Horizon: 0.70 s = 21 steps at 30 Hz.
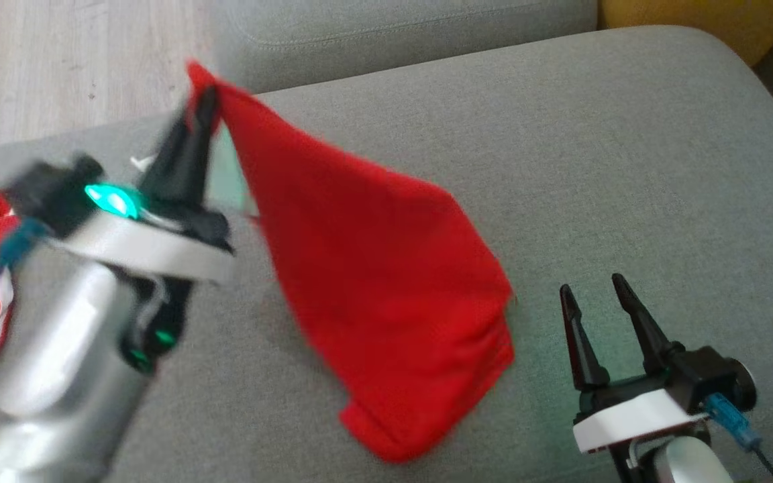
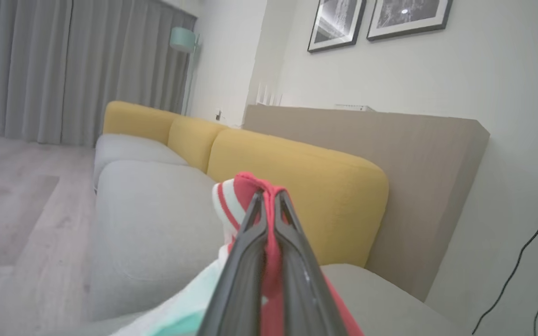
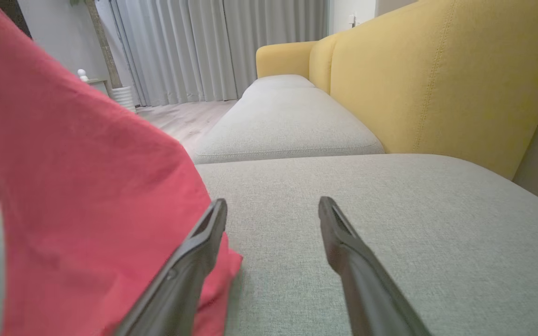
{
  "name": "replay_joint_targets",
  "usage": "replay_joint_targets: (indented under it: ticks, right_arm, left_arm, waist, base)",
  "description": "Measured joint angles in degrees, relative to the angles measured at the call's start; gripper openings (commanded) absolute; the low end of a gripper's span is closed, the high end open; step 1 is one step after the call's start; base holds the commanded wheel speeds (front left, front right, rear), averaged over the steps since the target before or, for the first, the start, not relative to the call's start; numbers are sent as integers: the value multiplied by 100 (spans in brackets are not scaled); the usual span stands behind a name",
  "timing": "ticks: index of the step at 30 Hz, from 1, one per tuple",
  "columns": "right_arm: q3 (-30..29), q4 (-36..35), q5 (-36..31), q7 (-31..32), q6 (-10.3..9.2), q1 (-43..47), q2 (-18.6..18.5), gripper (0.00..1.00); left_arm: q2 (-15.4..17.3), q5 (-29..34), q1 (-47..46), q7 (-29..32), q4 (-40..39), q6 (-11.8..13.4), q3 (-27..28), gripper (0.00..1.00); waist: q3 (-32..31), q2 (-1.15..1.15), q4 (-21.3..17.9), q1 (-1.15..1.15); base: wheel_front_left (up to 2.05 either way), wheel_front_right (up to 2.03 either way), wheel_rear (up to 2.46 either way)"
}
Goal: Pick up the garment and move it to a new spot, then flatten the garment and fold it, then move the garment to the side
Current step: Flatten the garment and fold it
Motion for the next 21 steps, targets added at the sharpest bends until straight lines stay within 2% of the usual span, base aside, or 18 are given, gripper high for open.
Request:
replay_joint_targets:
  ticks: [7,13,17,21]
  right_arm:
    - [162,21,56,0,0,0,0,100]
    - [223,21,91,0,0,-1,0,100]
    - [313,20,122,0,0,-11,0,100]
    - [344,15,143,0,0,-80,0,100]
  left_arm:
    - [639,-12,-838,733,-569,43,339,0]
    - [744,-120,-1657,1326,-907,-46,276,0]
    - [465,-119,-2113,1655,-1004,-88,-177,0]
    - [-169,-103,-1830,1662,-937,-51,-846,0]
  waist:
    - [-128,0,-82,0]
    - [-148,0,-162,0]
    - [-126,0,-236,0]
    - [-79,0,-355,0]
  base:
    - [0,0,0]
    - [0,0,0]
    - [0,0,0]
    - [0,0,0]
